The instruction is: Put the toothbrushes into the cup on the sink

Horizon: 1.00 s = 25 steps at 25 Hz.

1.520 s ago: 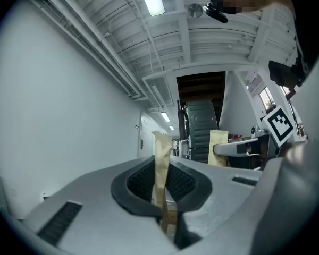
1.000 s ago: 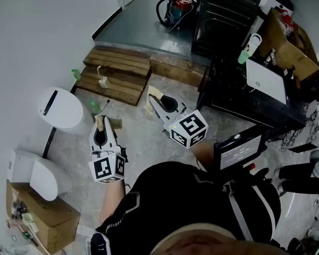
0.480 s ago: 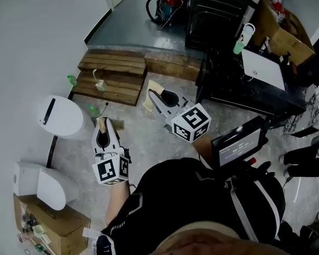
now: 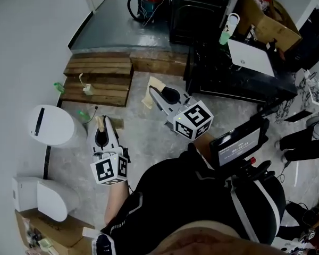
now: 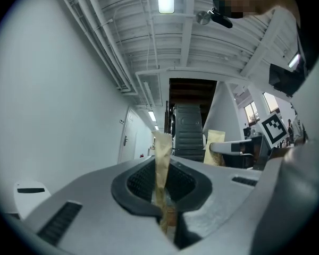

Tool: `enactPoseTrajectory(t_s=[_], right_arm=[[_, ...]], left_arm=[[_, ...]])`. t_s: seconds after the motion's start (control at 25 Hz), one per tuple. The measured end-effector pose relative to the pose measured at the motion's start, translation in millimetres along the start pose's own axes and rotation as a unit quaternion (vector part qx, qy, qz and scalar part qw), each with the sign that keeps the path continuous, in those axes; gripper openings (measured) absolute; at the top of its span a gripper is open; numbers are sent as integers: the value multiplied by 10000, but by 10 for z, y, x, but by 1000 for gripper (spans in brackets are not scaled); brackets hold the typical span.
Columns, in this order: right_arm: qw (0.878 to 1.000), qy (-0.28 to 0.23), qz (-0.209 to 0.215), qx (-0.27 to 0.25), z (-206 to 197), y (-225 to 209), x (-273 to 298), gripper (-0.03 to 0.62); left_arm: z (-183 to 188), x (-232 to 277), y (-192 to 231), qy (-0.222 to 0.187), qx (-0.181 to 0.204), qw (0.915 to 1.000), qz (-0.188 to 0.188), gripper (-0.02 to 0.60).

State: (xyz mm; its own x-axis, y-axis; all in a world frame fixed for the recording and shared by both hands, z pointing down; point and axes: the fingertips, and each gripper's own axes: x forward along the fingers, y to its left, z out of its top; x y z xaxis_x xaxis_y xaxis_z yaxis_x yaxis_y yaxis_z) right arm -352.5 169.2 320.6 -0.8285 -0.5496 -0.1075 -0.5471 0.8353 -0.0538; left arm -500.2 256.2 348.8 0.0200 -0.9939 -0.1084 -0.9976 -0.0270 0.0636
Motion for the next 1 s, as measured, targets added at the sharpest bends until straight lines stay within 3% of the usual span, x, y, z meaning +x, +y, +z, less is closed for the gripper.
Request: enactPoseTrajectory(t_s=[0.24, 0.64, 0.8, 1.0], right_arm=[[9997, -143, -178, 16, 127, -503, -190, 41], [9993, -144, -340, -43, 240, -1397, -449, 41], [9988, -218, -425, -80, 354, -1842, -541, 41], [9981, -278, -553, -57, 443, -2322, -707, 41]], left_arm=[[42, 369, -306, -76, 76, 9999, -18, 29], [-8, 1011, -955, -214, -244, 9994, -104, 29], [22, 1360, -1283, -247, -151, 9995, -81, 29], [25, 1775, -1735, -160, -143, 9992, -348, 29]])
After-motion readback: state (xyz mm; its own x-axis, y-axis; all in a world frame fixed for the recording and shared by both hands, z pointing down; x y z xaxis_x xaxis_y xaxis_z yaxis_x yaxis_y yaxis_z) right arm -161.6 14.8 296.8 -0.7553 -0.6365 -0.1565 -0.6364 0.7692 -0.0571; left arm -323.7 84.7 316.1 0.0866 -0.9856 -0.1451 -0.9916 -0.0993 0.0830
